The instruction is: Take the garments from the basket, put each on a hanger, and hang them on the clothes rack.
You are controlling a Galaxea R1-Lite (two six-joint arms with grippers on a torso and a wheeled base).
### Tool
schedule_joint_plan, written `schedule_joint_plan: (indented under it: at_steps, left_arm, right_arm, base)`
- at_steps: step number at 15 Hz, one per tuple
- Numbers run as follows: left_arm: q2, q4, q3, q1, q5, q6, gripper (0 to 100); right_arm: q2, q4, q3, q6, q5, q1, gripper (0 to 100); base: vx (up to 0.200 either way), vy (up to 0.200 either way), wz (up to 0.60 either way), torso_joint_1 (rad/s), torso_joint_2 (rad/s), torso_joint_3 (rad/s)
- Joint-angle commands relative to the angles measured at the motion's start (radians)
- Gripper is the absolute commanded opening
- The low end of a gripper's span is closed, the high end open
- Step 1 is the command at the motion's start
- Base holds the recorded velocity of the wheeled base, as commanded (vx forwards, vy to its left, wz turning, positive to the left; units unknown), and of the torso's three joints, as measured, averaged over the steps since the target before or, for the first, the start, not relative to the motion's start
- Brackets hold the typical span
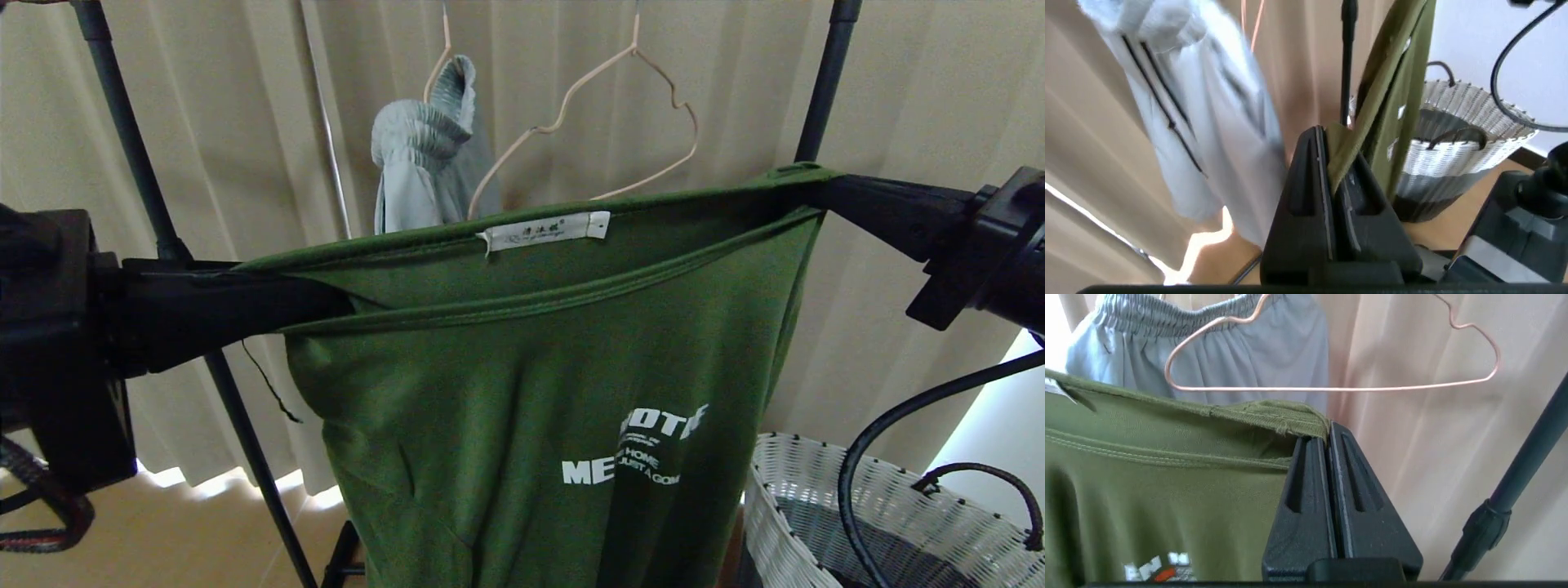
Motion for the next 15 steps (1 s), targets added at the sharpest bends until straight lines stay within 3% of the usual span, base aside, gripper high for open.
schedule_joint_plan:
  at_steps: [1,4,6,8,11,14,15]
  left_arm:
    - [-0.032,0.0,0.026,0.006,0.0,0.001,0]
    - [-0.03,-0.007,0.03,0.02,0.0,0.061,0]
    - [0.005,-0.069,0.03,0.045,-0.002,0.089,0]
    - [0.066,-0.162,0.029,0.054,0.001,0.086,0]
    - [0.162,-0.271,0.006,0.072,0.003,0.08,0]
    - [0.241,-0.451,-0.011,0.077,0.004,0.067,0]
    - [0.251,-0.469,-0.011,0.077,0.006,0.067,0]
  right_arm:
    - [0.007,-0.003,-0.001,0.001,0.001,0.0,0]
    - [-0.002,0.008,0.022,-0.001,-0.005,-0.003,0]
    - [-0.035,0.007,0.054,-0.003,-0.013,-0.023,0]
    - [-0.087,0.036,0.057,-0.004,-0.012,-0.023,0]
    - [-0.206,0.183,0.054,-0.01,-0.004,-0.011,0]
    - [-0.271,0.238,0.089,-0.032,-0.002,0.078,0]
    - [-0.274,0.238,0.098,-0.032,-0.002,0.091,0]
  base:
    - [0.0,0.0,0.0,0.0,0.0,0.0]
    - [0.0,0.0,0.0,0.0,0.0,0.0]
    - [0.0,0.0,0.0,0.0,0.0,0.0]
    - [0.0,0.0,0.0,0.0,0.0,0.0]
    - [0.0,0.0,0.0,0.0,0.0,0.0]
    - [0.0,0.0,0.0,0.0,0.0,0.0]
    - [0.0,0.0,0.0,0.0,0.0,0.0]
